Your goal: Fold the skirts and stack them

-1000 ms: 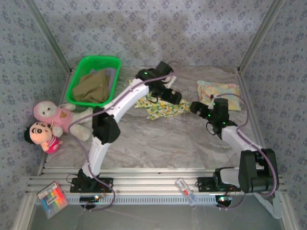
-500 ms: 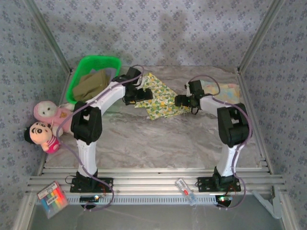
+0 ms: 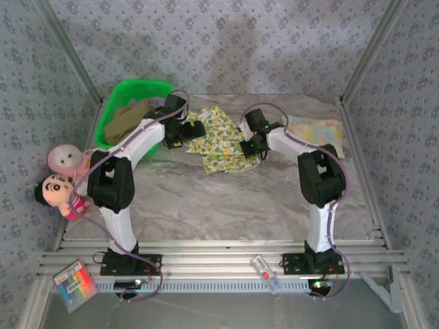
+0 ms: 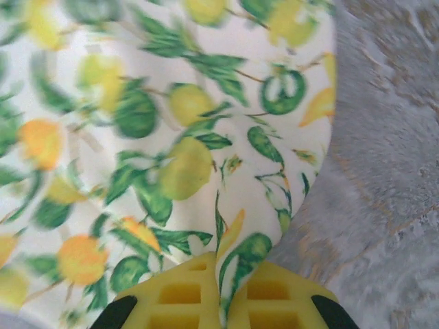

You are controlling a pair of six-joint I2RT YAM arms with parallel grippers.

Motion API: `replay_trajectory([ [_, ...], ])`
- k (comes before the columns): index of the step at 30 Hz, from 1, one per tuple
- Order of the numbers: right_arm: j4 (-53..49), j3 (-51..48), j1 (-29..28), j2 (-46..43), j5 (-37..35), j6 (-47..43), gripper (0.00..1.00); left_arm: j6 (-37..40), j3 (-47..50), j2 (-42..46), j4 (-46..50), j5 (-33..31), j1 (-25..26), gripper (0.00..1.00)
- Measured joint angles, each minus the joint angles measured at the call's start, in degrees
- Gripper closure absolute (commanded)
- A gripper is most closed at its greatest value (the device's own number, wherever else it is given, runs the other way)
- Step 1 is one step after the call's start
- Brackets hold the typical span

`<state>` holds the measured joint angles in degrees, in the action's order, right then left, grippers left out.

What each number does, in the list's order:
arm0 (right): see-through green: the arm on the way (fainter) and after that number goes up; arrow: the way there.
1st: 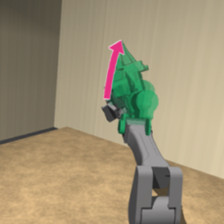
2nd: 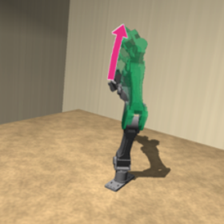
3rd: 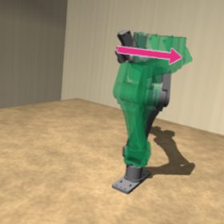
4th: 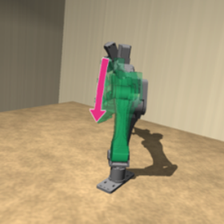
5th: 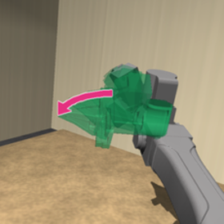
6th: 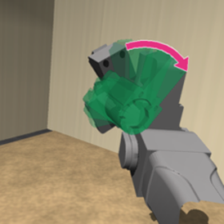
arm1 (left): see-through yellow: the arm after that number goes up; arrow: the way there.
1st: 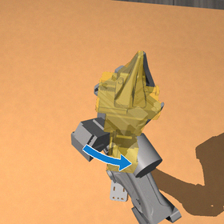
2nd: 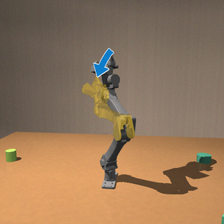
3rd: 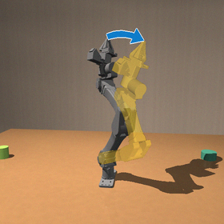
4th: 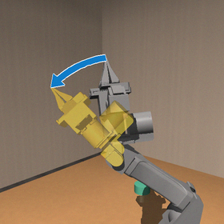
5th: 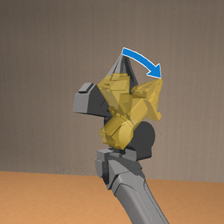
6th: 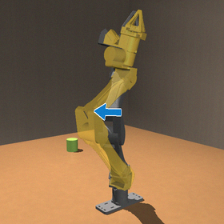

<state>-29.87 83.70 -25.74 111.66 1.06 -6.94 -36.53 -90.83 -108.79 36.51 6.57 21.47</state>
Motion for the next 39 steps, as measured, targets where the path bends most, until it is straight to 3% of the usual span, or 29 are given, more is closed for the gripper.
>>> replay_trajectory([
  [4,-4.3,0.1,-2.7,-6.7,-3.6,-5.1,1.00,0.0,1.0,1.5,-0.1,-0.5,-1.5,0.00],
  [9,-8.2,6.4,1.9,-9.5,-7.5,-8.1,1.00,0.0,1.1,3.4,-0.2,-0.7,-4.2,0.00],
  [17,-16.2,41.1,4.6,2.1,-12.4,-10.6,1.00,1.4,0.0,3.9,0.7,-0.9,-6.6,0.00],
  [21,-18.9,49.5,3.0,6.3,-15.9,-10.5,1.00,1.8,-0.5,3.9,0.8,-0.8,-6.9,0.00],
  [24,-18.9,44.3,1.3,4.6,-17.3,-9.7,1.00,2.0,-0.5,3.9,0.9,-0.8,-7.0,0.00],
  [28,-17.1,23.5,-1.7,-3.6,-14.6,-8.2,1.00,2.3,-0.3,3.9,0.9,-0.6,-7.5,0.00],
  [31,-17.6,12.9,-3.8,-7.4,-6.1,-6.4,1.00,2.5,0.1,3.9,0.9,0.1,-7.6,0.00],
  [34,-18.9,8.9,-6.4,-8.0,2.2,-6.1,0.99,2.6,0.6,3.9,0.8,1.6,-7.8,0.00],
  [36,-18.9,7.2,-8.8,-8.0,6.2,-6.4,0.87,2.6,1.3,4.2,0.4,2.5,-7.7,0.00],
  [38,-20.5,6.0,-11.4,-7.7,11.0,-7.9,0.59,2.6,2.7,4.8,-0.3,3.3,-7.6,0.00],
  [39,-21.9,6.0,-12.3,-7.4,12.9,-8.9,0.55,2.6,3.3,5.0,-0.5,3.5,-7.6,0.00],
])
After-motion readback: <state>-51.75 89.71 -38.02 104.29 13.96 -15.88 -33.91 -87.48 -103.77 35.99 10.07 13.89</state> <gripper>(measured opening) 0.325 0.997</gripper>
